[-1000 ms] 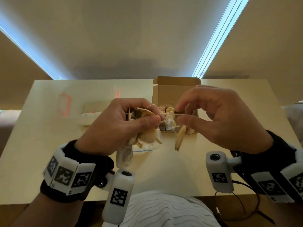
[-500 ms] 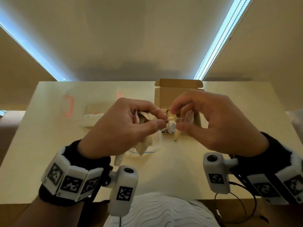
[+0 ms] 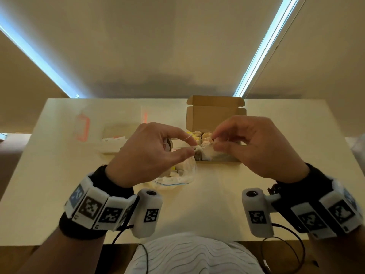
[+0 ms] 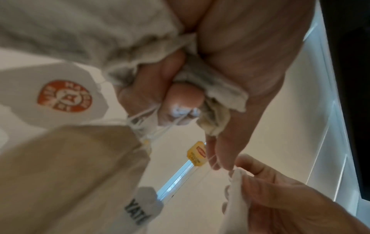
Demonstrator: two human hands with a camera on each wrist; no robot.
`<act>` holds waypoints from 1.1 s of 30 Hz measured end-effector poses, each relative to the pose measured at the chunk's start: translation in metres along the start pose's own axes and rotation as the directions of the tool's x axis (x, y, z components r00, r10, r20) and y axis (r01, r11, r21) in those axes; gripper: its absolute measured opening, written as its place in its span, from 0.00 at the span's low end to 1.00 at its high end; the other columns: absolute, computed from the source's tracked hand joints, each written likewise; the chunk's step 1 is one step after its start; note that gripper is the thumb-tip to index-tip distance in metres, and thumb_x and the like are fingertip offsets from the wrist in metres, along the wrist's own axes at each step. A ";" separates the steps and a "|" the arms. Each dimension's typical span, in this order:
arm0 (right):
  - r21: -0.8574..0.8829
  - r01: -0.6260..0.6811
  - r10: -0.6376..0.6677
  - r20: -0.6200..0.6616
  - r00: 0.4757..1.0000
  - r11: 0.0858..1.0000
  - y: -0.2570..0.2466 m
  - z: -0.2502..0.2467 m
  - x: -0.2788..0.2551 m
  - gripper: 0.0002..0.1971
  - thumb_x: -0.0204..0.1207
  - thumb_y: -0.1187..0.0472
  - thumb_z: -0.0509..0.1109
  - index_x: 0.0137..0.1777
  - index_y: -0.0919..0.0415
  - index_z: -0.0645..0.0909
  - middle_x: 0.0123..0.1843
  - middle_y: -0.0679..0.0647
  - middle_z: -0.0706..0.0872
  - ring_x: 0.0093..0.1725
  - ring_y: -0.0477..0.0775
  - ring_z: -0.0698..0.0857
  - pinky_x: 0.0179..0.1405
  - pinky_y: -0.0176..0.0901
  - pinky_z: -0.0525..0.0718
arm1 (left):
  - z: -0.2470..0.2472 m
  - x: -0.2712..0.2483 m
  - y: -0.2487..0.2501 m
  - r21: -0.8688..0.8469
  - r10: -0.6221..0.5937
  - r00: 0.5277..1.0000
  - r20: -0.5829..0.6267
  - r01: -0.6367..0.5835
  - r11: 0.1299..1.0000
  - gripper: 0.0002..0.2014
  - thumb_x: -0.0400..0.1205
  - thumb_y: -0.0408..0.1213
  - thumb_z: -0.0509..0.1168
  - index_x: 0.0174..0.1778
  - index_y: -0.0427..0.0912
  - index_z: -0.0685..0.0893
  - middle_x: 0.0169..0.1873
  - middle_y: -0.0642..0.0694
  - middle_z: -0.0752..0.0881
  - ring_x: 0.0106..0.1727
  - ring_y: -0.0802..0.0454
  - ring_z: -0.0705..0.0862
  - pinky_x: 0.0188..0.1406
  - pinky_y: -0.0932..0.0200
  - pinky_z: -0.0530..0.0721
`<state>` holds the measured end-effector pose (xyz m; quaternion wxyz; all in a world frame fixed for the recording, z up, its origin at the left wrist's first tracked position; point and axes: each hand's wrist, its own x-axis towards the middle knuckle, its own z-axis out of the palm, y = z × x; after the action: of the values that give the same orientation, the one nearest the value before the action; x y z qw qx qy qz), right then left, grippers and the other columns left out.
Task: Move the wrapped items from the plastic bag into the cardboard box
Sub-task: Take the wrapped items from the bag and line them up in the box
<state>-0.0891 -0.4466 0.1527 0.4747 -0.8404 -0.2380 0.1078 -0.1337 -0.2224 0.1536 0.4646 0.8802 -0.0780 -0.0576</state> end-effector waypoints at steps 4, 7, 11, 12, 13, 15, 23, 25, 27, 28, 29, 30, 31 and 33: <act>0.168 -0.001 -0.003 0.025 1.000 0.986 0.002 -0.003 0.003 0.10 0.73 0.69 0.78 0.50 0.55 0.86 0.38 0.47 0.85 0.40 0.44 0.86 0.45 0.31 0.84 | -0.001 0.006 -0.011 -0.072 0.012 1.000 0.002 -0.012 0.997 0.10 0.73 0.57 0.74 0.42 0.56 0.91 0.25 0.37 0.86 0.19 0.41 0.69 0.20 0.55 0.70; 0.204 -0.035 0.017 0.089 0.996 0.978 0.006 -0.003 0.008 0.10 0.75 0.71 0.75 0.52 0.57 0.85 0.39 0.43 0.83 0.43 0.42 0.83 0.48 0.31 0.83 | 0.000 0.011 -0.017 -0.086 0.023 0.999 -0.042 -0.027 0.996 0.11 0.74 0.58 0.72 0.43 0.56 0.90 0.30 0.32 0.87 0.28 0.28 0.80 0.25 0.38 0.80; 0.269 -0.123 0.079 0.170 0.982 0.955 0.015 0.003 0.015 0.14 0.79 0.71 0.70 0.51 0.49 0.85 0.45 0.45 0.81 0.47 0.47 0.83 0.50 0.38 0.83 | 0.002 0.017 -0.020 -0.122 0.007 0.999 -0.045 -0.012 0.992 0.03 0.78 0.43 0.74 0.41 0.50 0.91 0.32 0.37 0.89 0.30 0.29 0.82 0.23 0.44 0.80; 0.303 -0.162 0.105 0.197 0.975 0.939 0.016 0.005 0.017 0.14 0.77 0.70 0.69 0.50 0.47 0.85 0.47 0.49 0.81 0.47 0.50 0.83 0.50 0.40 0.83 | 0.002 0.018 -0.021 -0.130 -0.002 0.999 -0.037 -0.003 0.991 0.03 0.79 0.42 0.74 0.41 0.48 0.91 0.34 0.39 0.90 0.30 0.33 0.83 0.22 0.48 0.80; 0.341 -0.201 0.129 0.220 0.967 0.918 0.017 0.008 0.018 0.16 0.75 0.70 0.67 0.49 0.47 0.85 0.49 0.52 0.80 0.47 0.52 0.82 0.49 0.42 0.83 | 0.003 0.018 -0.023 -0.146 -0.014 0.999 -0.032 0.010 0.989 0.02 0.79 0.40 0.74 0.41 0.47 0.91 0.35 0.41 0.90 0.28 0.39 0.83 0.22 0.52 0.80; 0.403 -0.255 0.164 0.247 0.955 0.879 0.017 0.015 0.020 0.17 0.70 0.73 0.64 0.48 0.51 0.84 0.51 0.57 0.79 0.48 0.52 0.80 0.47 0.44 0.82 | 0.005 0.019 -0.026 -0.199 -0.040 0.998 -0.038 0.032 0.980 0.01 0.78 0.38 0.74 0.41 0.46 0.91 0.35 0.45 0.90 0.26 0.49 0.82 0.24 0.62 0.81; 0.193 -0.094 0.061 0.169 0.984 0.977 0.012 0.036 0.020 0.01 0.79 0.62 0.74 0.47 0.58 0.84 0.44 0.55 0.89 0.44 0.57 0.89 0.51 0.52 0.90 | 0.011 0.017 -0.023 -0.416 -0.163 0.985 -0.055 0.126 0.901 0.06 0.81 0.30 0.69 0.39 0.39 0.86 0.18 0.51 0.79 0.14 0.59 0.72 0.14 0.70 0.70; 0.194 -0.036 0.022 0.074 0.997 0.980 0.014 0.040 0.020 0.02 0.78 0.63 0.74 0.47 0.61 0.86 0.46 0.52 0.91 0.49 0.51 0.90 0.58 0.50 0.89 | 0.011 0.018 -0.021 -0.427 -0.156 0.987 -0.035 0.126 0.895 0.05 0.81 0.28 0.68 0.40 0.37 0.86 0.17 0.53 0.79 0.14 0.61 0.72 0.15 0.71 0.70; 0.194 0.007 0.000 -0.036 0.999 0.981 0.015 0.040 0.020 0.01 0.78 0.62 0.75 0.46 0.56 0.87 0.49 0.49 0.91 0.52 0.48 0.90 0.58 0.49 0.89 | 0.009 0.018 -0.021 -0.369 -0.132 0.990 -0.048 0.105 0.924 0.03 0.81 0.29 0.70 0.41 0.36 0.86 0.18 0.52 0.81 0.17 0.60 0.78 0.18 0.68 0.76; 0.185 0.025 -0.009 -0.090 0.996 0.982 0.016 0.039 0.020 0.01 0.77 0.61 0.76 0.46 0.54 0.88 0.50 0.48 0.91 0.52 0.48 0.89 0.57 0.49 0.89 | 0.008 0.019 -0.023 -0.315 -0.118 0.991 -0.063 0.093 0.944 0.03 0.80 0.31 0.71 0.41 0.38 0.86 0.21 0.49 0.84 0.20 0.56 0.82 0.21 0.62 0.81; 0.167 0.042 -0.020 -0.133 0.991 0.985 0.015 0.038 0.021 0.01 0.76 0.60 0.75 0.46 0.53 0.88 0.50 0.47 0.91 0.52 0.48 0.89 0.55 0.49 0.89 | 0.008 0.019 -0.026 -0.257 -0.103 0.991 -0.080 0.079 0.963 0.02 0.80 0.33 0.73 0.42 0.39 0.87 0.24 0.47 0.87 0.23 0.50 0.85 0.24 0.54 0.86; 0.131 0.057 -0.035 -0.163 0.986 0.990 0.015 0.036 0.021 0.02 0.75 0.59 0.75 0.46 0.55 0.89 0.49 0.48 0.91 0.50 0.48 0.90 0.54 0.49 0.90 | 0.007 0.019 -0.027 -0.208 -0.090 0.991 -0.099 0.067 0.976 0.03 0.79 0.36 0.74 0.41 0.42 0.88 0.27 0.45 0.89 0.25 0.42 0.87 0.28 0.44 0.87; 0.083 0.070 -0.054 -0.175 0.983 0.994 0.015 0.034 0.022 0.02 0.76 0.60 0.75 0.46 0.56 0.88 0.47 0.48 0.91 0.48 0.48 0.89 0.52 0.48 0.90 | 0.007 0.019 -0.027 -0.177 -0.080 0.990 -0.114 0.059 0.982 0.03 0.77 0.40 0.75 0.41 0.45 0.88 0.29 0.44 0.90 0.28 0.34 0.87 0.30 0.38 0.87; -0.006 0.073 -0.073 -0.181 0.981 0.997 0.015 0.031 0.023 0.01 0.76 0.62 0.75 0.45 0.57 0.88 0.44 0.49 0.91 0.45 0.47 0.89 0.49 0.47 0.90 | 0.005 0.018 -0.025 -0.149 -0.067 0.989 -0.130 0.047 0.988 0.06 0.75 0.46 0.75 0.40 0.49 0.88 0.30 0.42 0.89 0.29 0.28 0.85 0.28 0.33 0.85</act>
<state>-0.0770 -0.4184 0.1244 0.4982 -0.8374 -0.2246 0.0136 -0.1144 -0.2162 0.1292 0.5301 0.8476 -0.0169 -0.0170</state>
